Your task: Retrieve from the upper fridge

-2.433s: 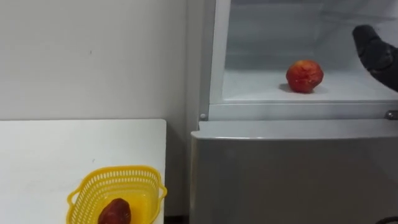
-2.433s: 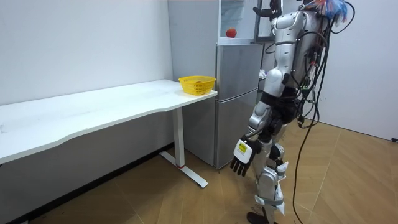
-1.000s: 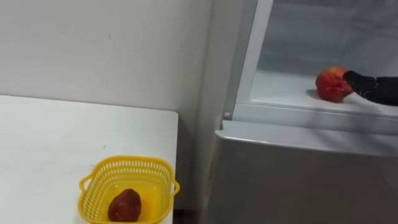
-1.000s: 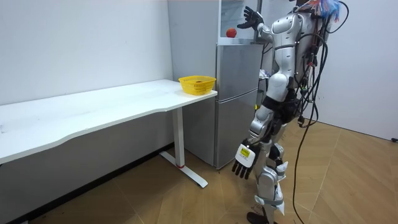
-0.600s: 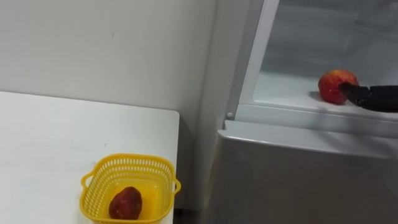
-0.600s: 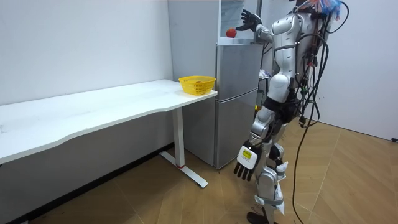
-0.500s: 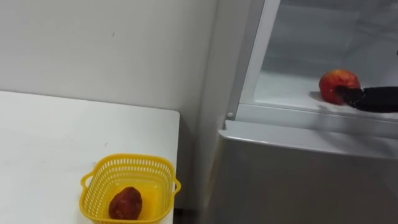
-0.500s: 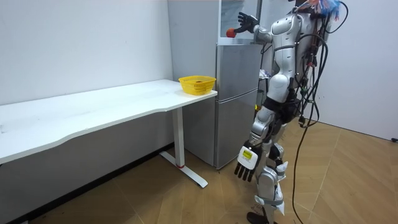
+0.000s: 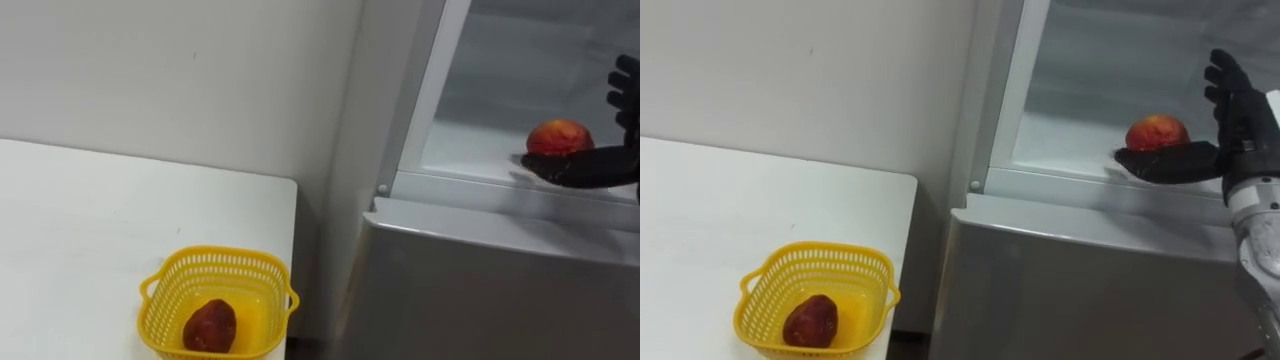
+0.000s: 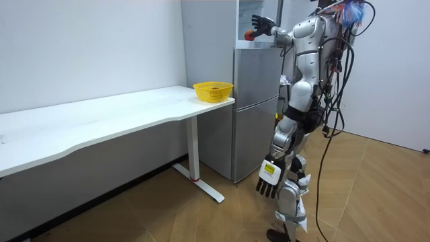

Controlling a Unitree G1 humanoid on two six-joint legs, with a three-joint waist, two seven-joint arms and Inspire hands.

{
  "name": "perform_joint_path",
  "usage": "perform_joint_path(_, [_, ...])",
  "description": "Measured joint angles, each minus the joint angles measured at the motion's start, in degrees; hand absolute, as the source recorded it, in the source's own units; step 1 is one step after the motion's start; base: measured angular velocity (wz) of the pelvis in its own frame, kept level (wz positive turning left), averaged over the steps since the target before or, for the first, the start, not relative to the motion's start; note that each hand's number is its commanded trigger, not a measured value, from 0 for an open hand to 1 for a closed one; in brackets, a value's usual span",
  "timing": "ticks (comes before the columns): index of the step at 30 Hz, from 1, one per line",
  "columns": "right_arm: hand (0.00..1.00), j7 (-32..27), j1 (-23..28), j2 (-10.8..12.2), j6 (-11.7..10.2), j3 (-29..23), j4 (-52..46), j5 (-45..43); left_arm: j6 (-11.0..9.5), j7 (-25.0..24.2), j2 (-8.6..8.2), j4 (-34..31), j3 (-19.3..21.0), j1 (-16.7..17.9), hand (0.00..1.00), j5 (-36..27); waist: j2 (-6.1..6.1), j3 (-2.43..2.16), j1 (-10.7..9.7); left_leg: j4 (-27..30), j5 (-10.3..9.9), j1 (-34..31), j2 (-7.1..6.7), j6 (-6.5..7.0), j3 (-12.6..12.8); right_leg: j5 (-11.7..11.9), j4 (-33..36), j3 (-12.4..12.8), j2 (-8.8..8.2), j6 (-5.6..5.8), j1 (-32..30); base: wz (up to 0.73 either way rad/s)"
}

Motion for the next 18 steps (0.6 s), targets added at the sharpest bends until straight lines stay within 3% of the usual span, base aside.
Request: perform_joint_path(18, [0.00, 1.05, -3.31, -1.96, 0.47, 0.02, 6.85, 0.39, 0.50, 0.31, -0.06, -0.44, 0.63, -0.05, 0.00, -0.22, 0.08, -0.04, -0.19, 0.68, -0.03, -1.08, 0.01, 0.02, -0.16, -0.03, 0.23, -0.26, -0.23, -0.05, -0.44, 0.01])
